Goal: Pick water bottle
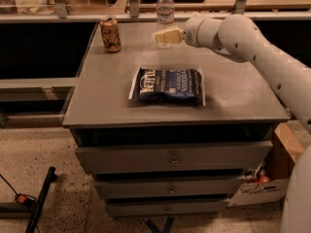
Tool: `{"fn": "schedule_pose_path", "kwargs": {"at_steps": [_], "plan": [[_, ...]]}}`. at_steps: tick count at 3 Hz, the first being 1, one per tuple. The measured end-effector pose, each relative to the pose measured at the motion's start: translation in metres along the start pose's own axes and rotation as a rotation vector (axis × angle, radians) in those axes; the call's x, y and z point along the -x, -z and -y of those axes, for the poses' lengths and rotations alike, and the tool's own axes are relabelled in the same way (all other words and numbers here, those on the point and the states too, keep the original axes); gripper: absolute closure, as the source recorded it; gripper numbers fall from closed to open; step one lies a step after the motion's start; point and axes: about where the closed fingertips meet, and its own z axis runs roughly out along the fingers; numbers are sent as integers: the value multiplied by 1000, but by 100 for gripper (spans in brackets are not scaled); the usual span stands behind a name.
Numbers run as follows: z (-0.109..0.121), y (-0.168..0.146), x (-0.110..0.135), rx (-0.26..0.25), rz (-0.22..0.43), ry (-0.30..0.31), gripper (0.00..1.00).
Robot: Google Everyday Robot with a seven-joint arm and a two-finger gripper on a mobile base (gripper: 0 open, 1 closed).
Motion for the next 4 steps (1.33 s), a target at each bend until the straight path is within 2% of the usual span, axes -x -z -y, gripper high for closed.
{"fn": "schedule_pose_path", "kwargs": {"at_steps": [1, 3, 4], "plan": [[-1, -18, 2, 30, 37, 1, 0], [0, -49, 3, 67, 75, 51, 0], [4, -62, 6, 75, 83, 75, 19]]}}
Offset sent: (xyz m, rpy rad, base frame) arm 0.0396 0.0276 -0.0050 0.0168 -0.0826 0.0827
